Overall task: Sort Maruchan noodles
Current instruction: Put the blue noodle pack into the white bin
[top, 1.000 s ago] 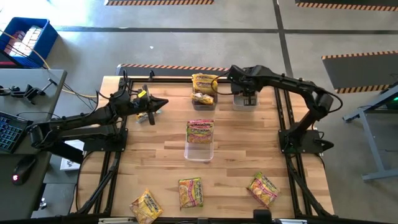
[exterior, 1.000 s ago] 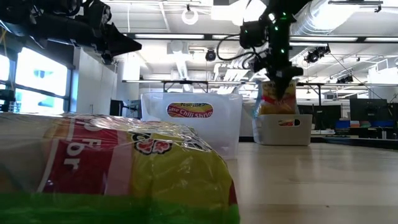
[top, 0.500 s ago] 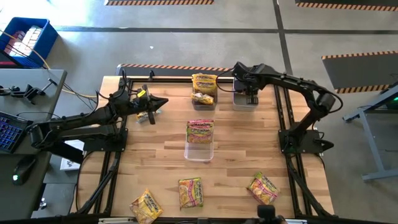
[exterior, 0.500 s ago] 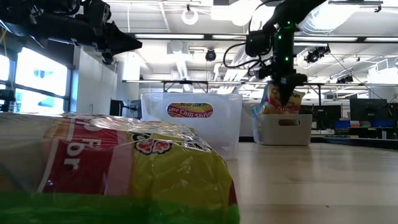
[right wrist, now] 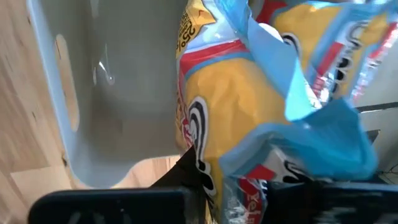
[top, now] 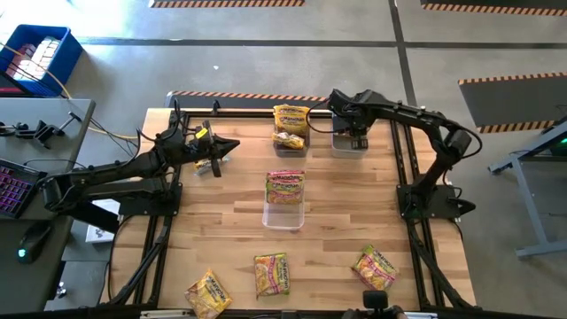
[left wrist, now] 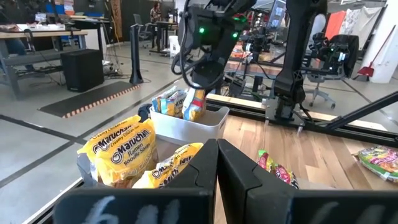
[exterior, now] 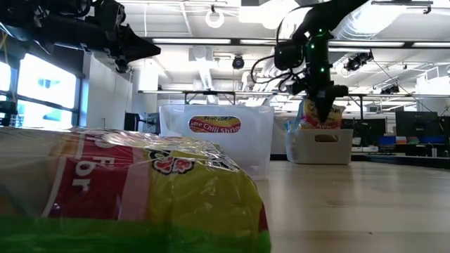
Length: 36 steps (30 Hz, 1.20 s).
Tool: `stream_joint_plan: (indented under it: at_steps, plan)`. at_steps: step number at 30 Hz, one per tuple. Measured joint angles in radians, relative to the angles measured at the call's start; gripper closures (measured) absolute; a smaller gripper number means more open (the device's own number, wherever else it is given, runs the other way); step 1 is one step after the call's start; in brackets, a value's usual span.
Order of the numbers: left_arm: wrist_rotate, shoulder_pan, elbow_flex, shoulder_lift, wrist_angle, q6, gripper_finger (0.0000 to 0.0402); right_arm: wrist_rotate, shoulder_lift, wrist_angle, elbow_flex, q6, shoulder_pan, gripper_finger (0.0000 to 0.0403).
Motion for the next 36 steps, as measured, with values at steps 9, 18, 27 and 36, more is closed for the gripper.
stream_joint_plan:
  at_steps: [9, 18, 27, 36]
  plan:
    - [0.000, 0.000, 0.000, 0.000, -0.001, 0.000, 0.0401, -0.001, 0.053, 0.048, -0.001, -0.016, 0.000, 0.0352]
    - [0.000, 0.000, 0.000, 0.000, -0.003, 0.000, 0.0401, 0.002, 0.093, 0.070, -0.001, -0.014, 0.001, 0.0303]
    - [0.000, 0.000, 0.000, 0.000, -0.013, 0.015, 0.0401, 0.006, 0.091, 0.080, -0.001, 0.030, 0.009, 0.0226]
    - [0.000, 0.000, 0.000, 0.000, -0.021, 0.017, 0.0401, 0.131, 0.015, -0.092, -0.001, 0.169, 0.037, 0.0220]
